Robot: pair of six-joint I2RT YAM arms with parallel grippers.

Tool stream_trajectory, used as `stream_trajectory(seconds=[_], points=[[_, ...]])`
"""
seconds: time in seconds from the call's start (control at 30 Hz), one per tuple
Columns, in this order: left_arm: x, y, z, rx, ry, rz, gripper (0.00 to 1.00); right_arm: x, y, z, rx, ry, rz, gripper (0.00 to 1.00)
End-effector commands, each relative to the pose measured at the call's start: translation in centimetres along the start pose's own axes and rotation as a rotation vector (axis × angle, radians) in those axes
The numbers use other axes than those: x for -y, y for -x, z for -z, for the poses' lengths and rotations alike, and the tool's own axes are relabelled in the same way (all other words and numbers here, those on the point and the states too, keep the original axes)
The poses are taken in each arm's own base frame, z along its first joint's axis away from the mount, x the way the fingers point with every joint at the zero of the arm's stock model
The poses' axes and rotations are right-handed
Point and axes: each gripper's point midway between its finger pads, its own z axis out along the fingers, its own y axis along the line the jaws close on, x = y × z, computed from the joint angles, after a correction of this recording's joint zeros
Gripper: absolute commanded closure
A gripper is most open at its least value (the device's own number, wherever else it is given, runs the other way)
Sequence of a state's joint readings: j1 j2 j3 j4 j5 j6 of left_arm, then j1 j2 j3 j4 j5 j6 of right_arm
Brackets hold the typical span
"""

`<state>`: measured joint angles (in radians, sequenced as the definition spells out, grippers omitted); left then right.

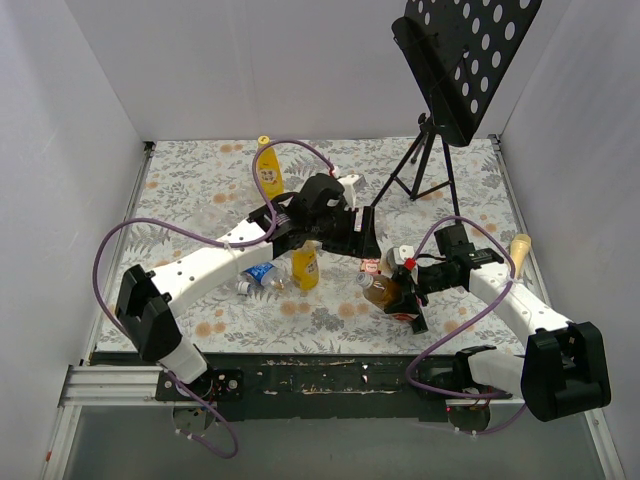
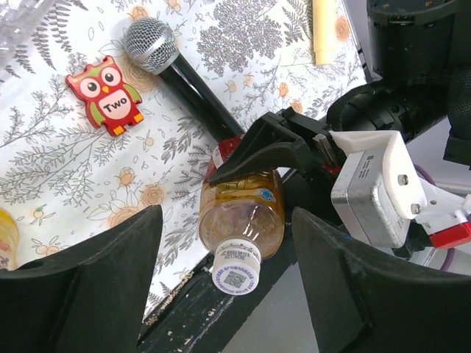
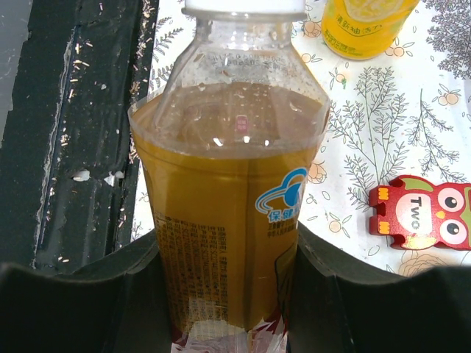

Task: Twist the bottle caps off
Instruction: Unscrew the bottle cap from the plastic bottle.

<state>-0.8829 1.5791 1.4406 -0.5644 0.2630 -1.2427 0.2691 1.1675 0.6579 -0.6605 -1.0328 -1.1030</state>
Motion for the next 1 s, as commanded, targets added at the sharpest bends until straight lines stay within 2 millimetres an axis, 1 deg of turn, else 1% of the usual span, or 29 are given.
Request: stream_trajectory(seconds=[0.0, 0.1, 0.13, 0.17, 0.2, 0.23, 0.3, 0.37, 0.4, 0.43, 0.47, 0.57, 0.67, 0.73, 0.8, 0.9, 0.97], points=[[1.9, 3.5, 3.7, 0.151, -0.023, -0.107, 0.25, -0.4, 0.6, -0.1, 0.025, 0.022, 0.001, 0.99], [2.4, 3.9, 5.6, 0.21, -0.06, -0.309, 0.13, -0.4, 0.6, -0.1, 0.027, 0.022, 0.002, 0.99], [2.8, 3.7, 6.4, 0.231, -0.093, -0.377, 0.06, -0.5, 0.6, -0.1, 0.027, 0.022, 0.0, 0.99], [2.6, 2.9, 6.6, 0.24, -0.118, -0.449, 0.02, -0.4, 0.6, -0.1, 0.026, 0.021, 0.002, 0.99], [3.2, 2.3, 7.4, 0.258, -0.17, -0.521, 0.02, -0.4, 0.6, -0.1, 0.027, 0.021, 0.005, 0.99], [3.5, 1.4, 7.8, 0.267, -0.221, -0.601, 0.02, -0.5, 0.6, -0.1, 0.028, 0.023, 0.002, 0.99], [4.2, -1.2, 8.3, 0.246, -0.353, -0.773, 0.02, -0.5, 0.6, -0.1, 0.027, 0.021, 0.003, 0.99], [4.1, -3.8, 8.3, 0.214, -0.456, -0.924, 0.02, -0.4, 0.7, -0.1, 0.03, 0.023, 0.003, 0.99], [3.9, -4.5, 8.0, 0.206, -0.483, -0.971, 0.02, -0.5, 0.6, -0.1, 0.03, 0.023, 0.003, 0.99], [3.7, -4.7, 7.7, 0.212, -0.49, -1.005, 0.02, -0.5, 0.6, -0.1, 0.03, 0.023, 0.002, 0.99], [3.4, -5.1, 7.3, 0.206, -0.495, -1.033, 0.02, -0.4, 0.6, -0.1, 0.03, 0.023, 0.002, 0.99], [2.6, -5.0, 5.6, 0.193, -0.478, -1.09, 0.02, -0.4, 0.6, -0.1, 0.029, 0.023, 0.002, 0.99], [2.3, -4.4, 4.3, 0.188, -0.456, -1.107, 0.03, -0.5, 0.5, -0.1, 0.026, 0.023, 0.003, 0.99], [2.4, -4.0, 3.8, 0.19, -0.456, -1.11, 0.05, -0.4, 0.5, -0.1, 0.026, 0.021, 0.0, 0.99], [2.3, -4.0, 3.2, 0.181, -0.46, -1.105, 0.08, -0.4, 0.5, -0.1, 0.024, 0.022, -0.001, 0.99], [2.4, -3.8, 2.6, 0.168, -0.459, -1.087, 0.17, -0.4, 0.6, -0.1, 0.027, 0.023, 0.001, 0.99], [2.3, -3.9, 2.1, 0.156, -0.46, -1.076, 0.21, -0.4, 0.6, -0.1, 0.026, 0.021, 0.002, 0.99]])
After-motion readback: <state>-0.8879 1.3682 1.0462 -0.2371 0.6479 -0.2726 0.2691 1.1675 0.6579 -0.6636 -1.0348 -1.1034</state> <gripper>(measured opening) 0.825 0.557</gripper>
